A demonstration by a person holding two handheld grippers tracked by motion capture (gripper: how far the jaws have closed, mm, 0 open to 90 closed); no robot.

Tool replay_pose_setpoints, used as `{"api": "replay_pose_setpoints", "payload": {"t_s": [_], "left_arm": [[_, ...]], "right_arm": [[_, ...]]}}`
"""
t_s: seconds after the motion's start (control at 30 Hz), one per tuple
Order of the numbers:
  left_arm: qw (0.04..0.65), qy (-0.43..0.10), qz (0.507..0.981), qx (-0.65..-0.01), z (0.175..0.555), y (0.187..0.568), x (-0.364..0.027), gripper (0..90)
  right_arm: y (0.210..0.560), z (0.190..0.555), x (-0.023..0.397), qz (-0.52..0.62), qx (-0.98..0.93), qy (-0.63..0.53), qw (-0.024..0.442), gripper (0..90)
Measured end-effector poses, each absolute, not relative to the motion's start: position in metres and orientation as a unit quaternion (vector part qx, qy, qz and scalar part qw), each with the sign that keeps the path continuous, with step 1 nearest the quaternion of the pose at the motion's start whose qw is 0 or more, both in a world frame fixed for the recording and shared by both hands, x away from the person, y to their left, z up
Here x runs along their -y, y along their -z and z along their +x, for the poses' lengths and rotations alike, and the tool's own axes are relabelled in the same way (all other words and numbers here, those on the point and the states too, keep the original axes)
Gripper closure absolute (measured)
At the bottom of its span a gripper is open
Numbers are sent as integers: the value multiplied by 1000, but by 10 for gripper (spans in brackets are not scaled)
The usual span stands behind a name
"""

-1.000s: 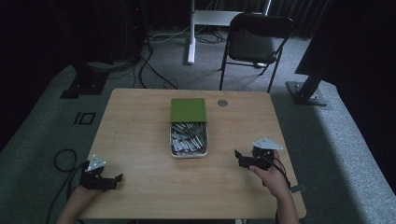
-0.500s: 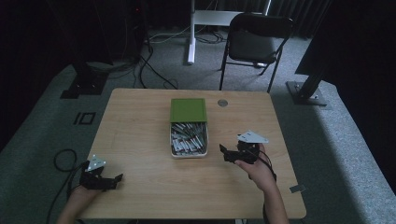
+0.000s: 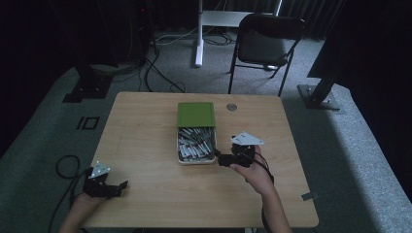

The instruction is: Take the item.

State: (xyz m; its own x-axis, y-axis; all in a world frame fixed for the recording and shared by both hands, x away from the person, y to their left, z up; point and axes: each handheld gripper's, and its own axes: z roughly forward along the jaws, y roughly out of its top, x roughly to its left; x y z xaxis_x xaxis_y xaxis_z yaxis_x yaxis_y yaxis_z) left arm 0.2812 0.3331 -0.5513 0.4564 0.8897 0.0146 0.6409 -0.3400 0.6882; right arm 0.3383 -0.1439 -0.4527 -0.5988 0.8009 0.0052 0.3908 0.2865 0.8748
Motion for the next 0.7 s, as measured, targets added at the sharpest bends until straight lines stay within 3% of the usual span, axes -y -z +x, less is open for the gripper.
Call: {"api": "replay_pose_setpoints", "payload": {"t_s": [0.7], "left_arm": [[313, -199, 794, -482, 281, 551, -333, 13]], "right_arm": [[451, 340, 99, 344, -788, -468, 207, 144]]}}
